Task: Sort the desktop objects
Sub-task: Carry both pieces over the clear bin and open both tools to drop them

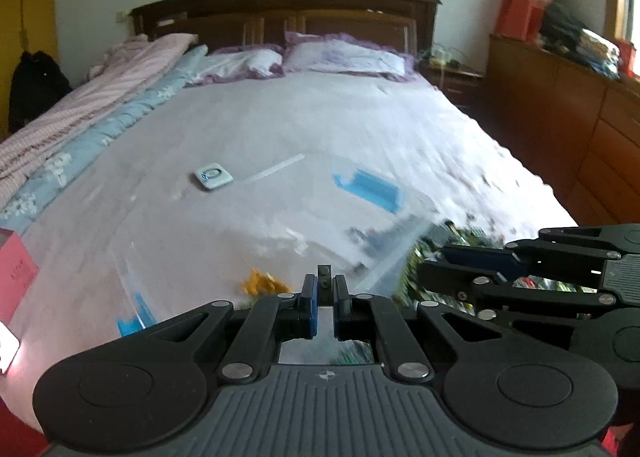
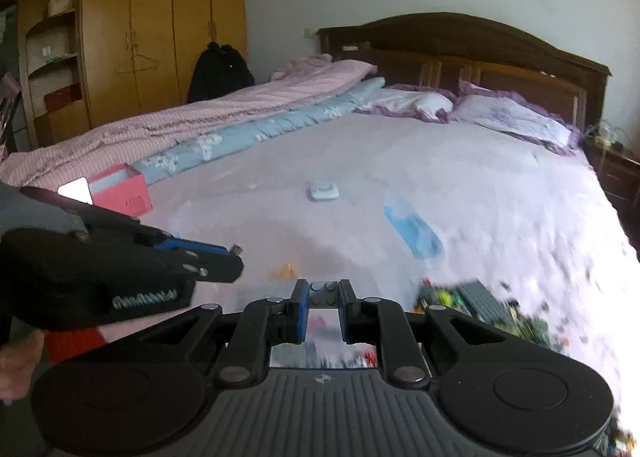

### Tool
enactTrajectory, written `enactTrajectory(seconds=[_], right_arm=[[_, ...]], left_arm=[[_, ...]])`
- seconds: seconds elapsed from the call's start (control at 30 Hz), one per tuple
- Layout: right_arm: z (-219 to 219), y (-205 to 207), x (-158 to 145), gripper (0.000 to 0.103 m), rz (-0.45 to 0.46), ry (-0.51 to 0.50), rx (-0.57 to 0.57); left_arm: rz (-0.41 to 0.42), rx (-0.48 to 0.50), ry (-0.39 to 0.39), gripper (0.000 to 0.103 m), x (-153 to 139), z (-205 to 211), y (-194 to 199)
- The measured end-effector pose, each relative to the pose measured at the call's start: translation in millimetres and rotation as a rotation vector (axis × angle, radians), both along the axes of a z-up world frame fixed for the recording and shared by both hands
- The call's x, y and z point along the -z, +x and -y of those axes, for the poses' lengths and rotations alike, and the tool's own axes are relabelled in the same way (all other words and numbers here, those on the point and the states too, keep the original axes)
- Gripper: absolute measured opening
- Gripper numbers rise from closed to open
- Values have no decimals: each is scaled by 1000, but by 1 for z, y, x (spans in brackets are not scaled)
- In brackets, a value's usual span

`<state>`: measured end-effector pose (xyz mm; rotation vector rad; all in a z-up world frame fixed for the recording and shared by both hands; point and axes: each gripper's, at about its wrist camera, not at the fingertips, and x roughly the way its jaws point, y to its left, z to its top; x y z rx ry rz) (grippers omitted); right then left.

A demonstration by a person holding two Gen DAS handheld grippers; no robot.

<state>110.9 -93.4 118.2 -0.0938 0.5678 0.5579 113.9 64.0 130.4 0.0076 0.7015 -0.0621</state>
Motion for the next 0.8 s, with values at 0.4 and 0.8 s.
enactTrajectory(seconds=[0.4,0.8], right_arm=[[-37,91,1,21,-56,-34,35],[37,1,42,34,-83,-91,90]], left_arm=[[-54,-57,-7,46,13,-30,49],[-16,66,-1,69,22,26,-19]])
